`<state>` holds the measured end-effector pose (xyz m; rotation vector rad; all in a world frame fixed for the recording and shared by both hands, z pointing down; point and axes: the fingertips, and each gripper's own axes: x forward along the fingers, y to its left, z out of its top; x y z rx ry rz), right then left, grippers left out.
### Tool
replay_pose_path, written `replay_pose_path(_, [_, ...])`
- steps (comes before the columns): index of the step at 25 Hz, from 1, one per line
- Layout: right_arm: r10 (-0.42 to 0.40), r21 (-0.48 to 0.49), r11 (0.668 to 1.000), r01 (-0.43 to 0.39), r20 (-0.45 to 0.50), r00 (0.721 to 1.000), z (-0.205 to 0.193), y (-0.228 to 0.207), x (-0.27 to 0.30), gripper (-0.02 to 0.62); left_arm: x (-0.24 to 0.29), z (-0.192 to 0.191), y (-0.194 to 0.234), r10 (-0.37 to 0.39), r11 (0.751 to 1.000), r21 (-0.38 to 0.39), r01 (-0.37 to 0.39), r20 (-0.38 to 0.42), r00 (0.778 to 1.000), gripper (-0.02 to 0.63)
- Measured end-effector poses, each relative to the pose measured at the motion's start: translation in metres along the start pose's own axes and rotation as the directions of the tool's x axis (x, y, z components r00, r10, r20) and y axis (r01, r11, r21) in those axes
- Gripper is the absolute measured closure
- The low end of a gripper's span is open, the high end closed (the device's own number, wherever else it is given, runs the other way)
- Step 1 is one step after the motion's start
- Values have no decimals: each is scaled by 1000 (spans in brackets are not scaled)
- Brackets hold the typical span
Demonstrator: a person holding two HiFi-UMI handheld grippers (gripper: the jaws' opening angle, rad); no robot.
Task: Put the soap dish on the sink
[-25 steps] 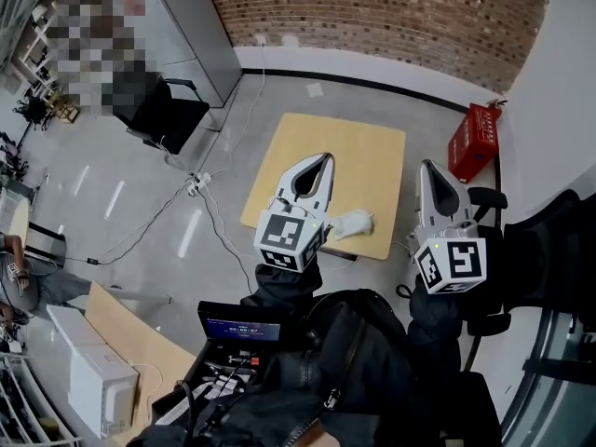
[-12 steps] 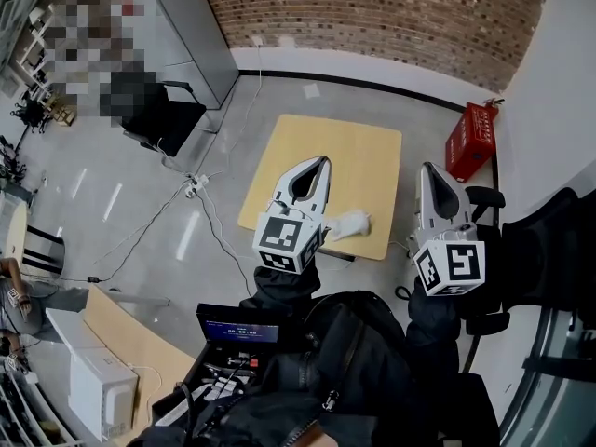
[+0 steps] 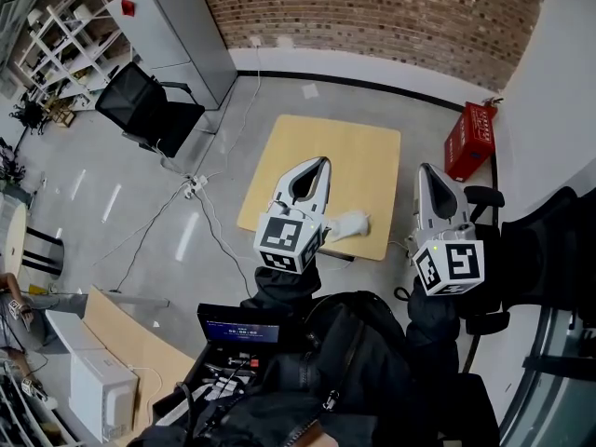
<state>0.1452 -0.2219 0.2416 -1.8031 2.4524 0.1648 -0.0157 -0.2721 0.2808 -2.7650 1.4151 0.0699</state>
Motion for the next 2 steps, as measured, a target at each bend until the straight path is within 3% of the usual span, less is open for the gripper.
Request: replay_pose_path(2, [0, 2, 1000, 0, -2, 1000, -2, 0, 0, 591, 0, -1, 1, 0, 1000, 1, 0, 0, 1000, 603])
